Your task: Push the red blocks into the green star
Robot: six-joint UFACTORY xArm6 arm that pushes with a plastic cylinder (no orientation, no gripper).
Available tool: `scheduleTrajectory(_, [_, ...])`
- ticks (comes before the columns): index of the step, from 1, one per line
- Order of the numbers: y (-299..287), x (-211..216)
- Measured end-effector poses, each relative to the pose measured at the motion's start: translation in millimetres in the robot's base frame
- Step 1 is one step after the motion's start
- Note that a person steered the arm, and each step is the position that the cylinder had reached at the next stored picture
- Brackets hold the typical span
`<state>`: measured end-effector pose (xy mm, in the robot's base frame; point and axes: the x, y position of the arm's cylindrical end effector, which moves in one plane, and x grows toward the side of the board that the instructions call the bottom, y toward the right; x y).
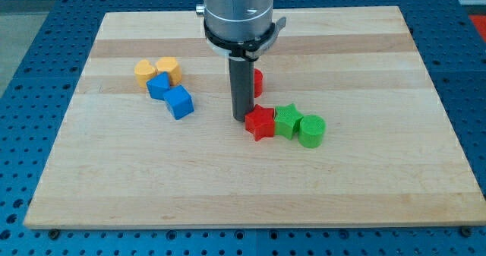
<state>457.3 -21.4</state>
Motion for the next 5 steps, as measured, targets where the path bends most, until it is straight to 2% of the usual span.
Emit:
scheduleTrajectory(1, [-27.3, -9.3])
scheduleTrajectory(3, [-32.5, -77.4])
scheduleTrajectory(5, [22.1, -73.4])
